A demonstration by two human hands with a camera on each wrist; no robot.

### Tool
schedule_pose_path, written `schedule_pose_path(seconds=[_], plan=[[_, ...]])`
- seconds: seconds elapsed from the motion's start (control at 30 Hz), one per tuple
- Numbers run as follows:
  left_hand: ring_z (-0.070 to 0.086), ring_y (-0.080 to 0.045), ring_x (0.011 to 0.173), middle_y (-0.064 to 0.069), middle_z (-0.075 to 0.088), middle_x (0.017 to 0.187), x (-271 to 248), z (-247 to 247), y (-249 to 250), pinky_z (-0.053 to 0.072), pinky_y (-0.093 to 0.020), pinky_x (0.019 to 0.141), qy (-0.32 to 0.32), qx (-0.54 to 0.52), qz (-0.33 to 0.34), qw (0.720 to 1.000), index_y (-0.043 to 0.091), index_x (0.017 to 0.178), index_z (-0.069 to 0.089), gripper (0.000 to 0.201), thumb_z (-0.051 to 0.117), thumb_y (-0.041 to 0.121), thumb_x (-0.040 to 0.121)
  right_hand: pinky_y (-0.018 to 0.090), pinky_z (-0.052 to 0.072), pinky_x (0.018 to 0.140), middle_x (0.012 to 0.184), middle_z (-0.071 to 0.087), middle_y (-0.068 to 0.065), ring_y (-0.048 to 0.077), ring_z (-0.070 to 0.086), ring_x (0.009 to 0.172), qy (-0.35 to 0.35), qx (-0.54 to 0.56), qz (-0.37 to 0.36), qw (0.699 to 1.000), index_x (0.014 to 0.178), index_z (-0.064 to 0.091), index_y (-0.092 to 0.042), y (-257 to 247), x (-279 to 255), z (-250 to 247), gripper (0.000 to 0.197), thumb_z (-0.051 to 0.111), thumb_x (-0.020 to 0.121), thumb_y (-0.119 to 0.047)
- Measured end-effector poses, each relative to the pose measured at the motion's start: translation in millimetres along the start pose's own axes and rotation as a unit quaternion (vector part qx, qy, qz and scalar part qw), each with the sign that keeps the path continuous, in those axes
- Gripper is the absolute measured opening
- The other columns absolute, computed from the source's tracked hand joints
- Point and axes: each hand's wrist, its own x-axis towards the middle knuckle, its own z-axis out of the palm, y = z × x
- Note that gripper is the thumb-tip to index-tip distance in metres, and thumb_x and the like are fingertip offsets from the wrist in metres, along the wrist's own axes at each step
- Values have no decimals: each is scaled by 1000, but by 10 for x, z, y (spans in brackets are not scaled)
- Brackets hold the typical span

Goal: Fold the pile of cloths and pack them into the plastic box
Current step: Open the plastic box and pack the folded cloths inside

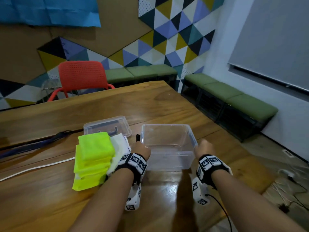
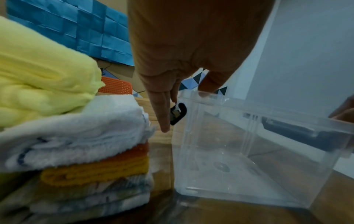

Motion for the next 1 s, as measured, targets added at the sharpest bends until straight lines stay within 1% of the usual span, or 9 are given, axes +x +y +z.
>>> schedule_pose_path(seconds=[0.07,0.17,0.23,0.3,0.4,0.53,0.67,0.83,1.0], plan=[[61,-34,103,-17,54,127,-46,15,-40,48,-33,79,-2,53,10,999,8,143,30,59,49,29,91,38,48,82,117,59,21,36,58,107,-12,6,20,1000,111,51,0,39,-65,44,21,44,95,-12],[63,-31,97,-12,62,112,-56,-175,-20,47,-32,77,33,185,47,981,10,121,52,42,39,39,94,41,42,93,127,49,16,32,47,117,39,-62,-10,997,120,45,-6,-54,-130,23,33,49,90,-19],[62,-30,99,-12,65,108,-20,-445,30,48,-33,80,58,246,57,966,8,108,61,37,34,31,98,41,39,96,129,47,14,31,44,118,89,-100,-75,988,124,44,-9,-258,-163,-12,37,48,90,-24],[61,-30,104,-13,63,114,70,-757,0,49,-35,83,80,283,38,955,5,110,61,33,35,22,99,40,39,96,128,48,12,29,45,117,93,-109,-143,979,126,45,-10,-562,-217,-19,38,49,91,-25],[54,-32,113,-15,55,125,173,-1164,-196,48,-40,89,134,296,-14,946,6,119,54,36,41,30,96,37,42,96,128,48,8,25,47,115,41,-47,-251,966,124,49,-13,-1102,-384,80,32,48,92,-18],[43,-35,124,-19,41,138,131,-1401,-624,42,-41,98,137,248,-127,951,2,134,37,45,43,24,94,39,46,91,116,60,17,32,57,106,-138,70,-370,916,110,61,-5,-1713,-795,430,25,44,95,-14],[49,-36,122,-24,49,132,42,-1354,-924,40,-38,99,115,157,-151,969,-6,130,44,43,43,20,97,36,40,93,120,59,21,33,53,113,-285,50,-363,886,116,58,1,-1945,-1080,880,34,40,99,-23],[48,-32,124,-21,51,135,8,-1406,-1144,39,-34,101,75,156,-160,972,-4,130,48,57,28,40,101,37,37,103,135,51,20,33,46,125,-302,-25,-363,881,129,52,1,-1930,-1217,1133,38,45,97,-19],[50,-33,121,-20,52,134,123,-1454,-1224,41,-36,98,83,106,-149,980,-1,131,49,62,32,49,97,37,40,101,137,49,21,34,48,123,-308,-31,-373,875,134,48,-2,-1874,-1186,1115,40,41,99,-19]])
